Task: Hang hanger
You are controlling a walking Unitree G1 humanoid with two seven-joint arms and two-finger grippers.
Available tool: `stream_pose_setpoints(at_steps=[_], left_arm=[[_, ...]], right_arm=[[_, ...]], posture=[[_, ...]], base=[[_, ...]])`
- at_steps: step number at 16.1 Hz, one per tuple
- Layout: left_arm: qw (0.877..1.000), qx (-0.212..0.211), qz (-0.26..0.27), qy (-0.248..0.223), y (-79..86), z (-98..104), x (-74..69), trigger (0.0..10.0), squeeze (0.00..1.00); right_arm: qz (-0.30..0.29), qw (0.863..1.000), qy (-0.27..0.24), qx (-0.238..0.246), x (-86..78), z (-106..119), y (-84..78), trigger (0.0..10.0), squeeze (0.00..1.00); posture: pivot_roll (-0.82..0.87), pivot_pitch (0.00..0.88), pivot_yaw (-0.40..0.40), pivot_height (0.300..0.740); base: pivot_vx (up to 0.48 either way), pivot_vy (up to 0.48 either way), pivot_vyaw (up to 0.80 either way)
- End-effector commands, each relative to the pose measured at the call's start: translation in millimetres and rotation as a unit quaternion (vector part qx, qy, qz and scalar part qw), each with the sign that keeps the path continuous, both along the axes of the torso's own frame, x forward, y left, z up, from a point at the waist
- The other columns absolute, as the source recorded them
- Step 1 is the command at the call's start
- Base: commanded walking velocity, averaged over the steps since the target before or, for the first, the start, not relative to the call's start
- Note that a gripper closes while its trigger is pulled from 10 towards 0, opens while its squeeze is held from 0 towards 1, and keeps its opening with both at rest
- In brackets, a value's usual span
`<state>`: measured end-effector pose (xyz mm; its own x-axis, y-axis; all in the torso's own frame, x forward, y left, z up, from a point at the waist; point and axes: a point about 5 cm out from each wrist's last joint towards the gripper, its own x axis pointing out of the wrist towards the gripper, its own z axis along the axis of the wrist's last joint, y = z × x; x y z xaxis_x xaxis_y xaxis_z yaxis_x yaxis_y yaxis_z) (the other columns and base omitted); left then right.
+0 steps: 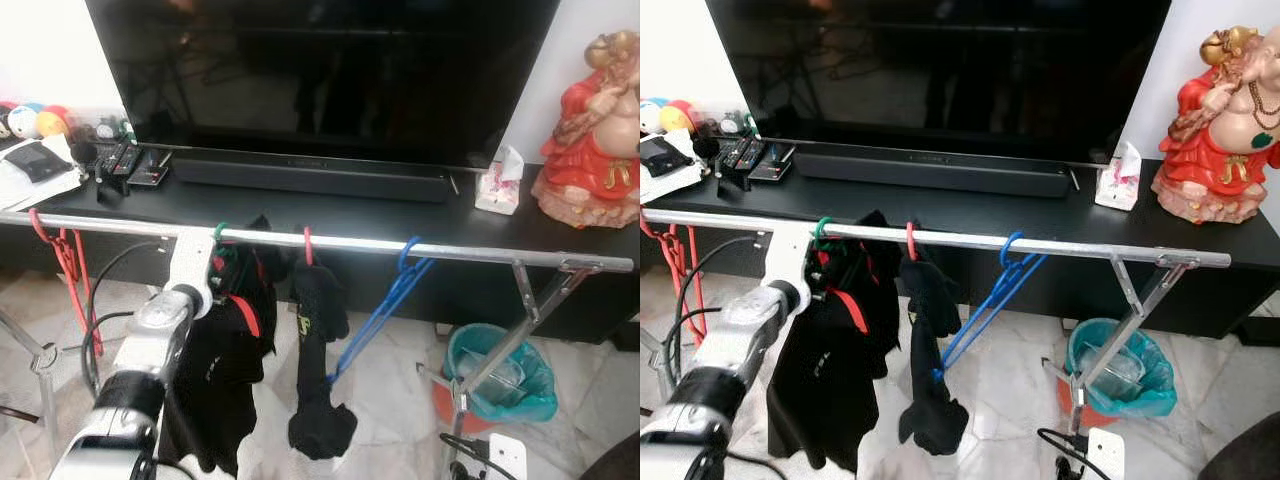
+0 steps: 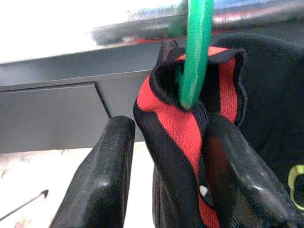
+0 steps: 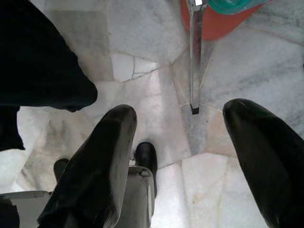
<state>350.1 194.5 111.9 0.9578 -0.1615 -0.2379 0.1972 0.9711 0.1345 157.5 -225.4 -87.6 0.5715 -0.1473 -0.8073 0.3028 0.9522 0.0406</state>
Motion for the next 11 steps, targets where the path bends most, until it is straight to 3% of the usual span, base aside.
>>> stream_pose_setpoints(at_steps=[1,5,7,8,11], left_arm=[[1.000,-0.009,-0.007,-0.001,4.7,5.5,-8.0,10.0,1.00],[1.000,-0.008,-0.016,-0.002,13.8,12.4,-31.4,10.0,1.00],[0.999,-0.019,-0.031,0.000,17.0,16.9,-50.4,10.0,1.00],[0.998,-0.045,-0.054,-0.001,15.2,19.3,-62.3,10.0,1.00],[0.997,-0.061,-0.048,0.007,25.4,15.7,-84.2,10.0,1.00]], right_arm=[[-0.003,1.000,0.004,-0.001,-1.7,-0.3,-2.0,10.0,0.00],[-0.001,1.000,0.005,-0.002,-2.2,-0.4,-2.9,10.0,0.00],[0.000,1.000,0.006,-0.003,-2.8,-0.4,-3.7,10.0,0.00],[0.002,1.000,0.007,-0.003,-3.0,-0.4,-4.1,10.0,0.00],[0.004,1.000,0.008,-0.004,-3.6,-0.5,-4.8,10.0,0.00]], posture=[[0.13,0.000,-0.008,0.740],[0.14,0.000,-0.012,0.740],[0.15,0.000,-0.014,0.740],[0.15,0.000,-0.015,0.740],[0.15,0.000,-0.014,0.740]], base=[[0.000,0.000,0.00],[0.000,0.000,0.00],[0.000,0.000,0.00],[0.000,0.000,0.00],[0.000,0.000,0.00]])
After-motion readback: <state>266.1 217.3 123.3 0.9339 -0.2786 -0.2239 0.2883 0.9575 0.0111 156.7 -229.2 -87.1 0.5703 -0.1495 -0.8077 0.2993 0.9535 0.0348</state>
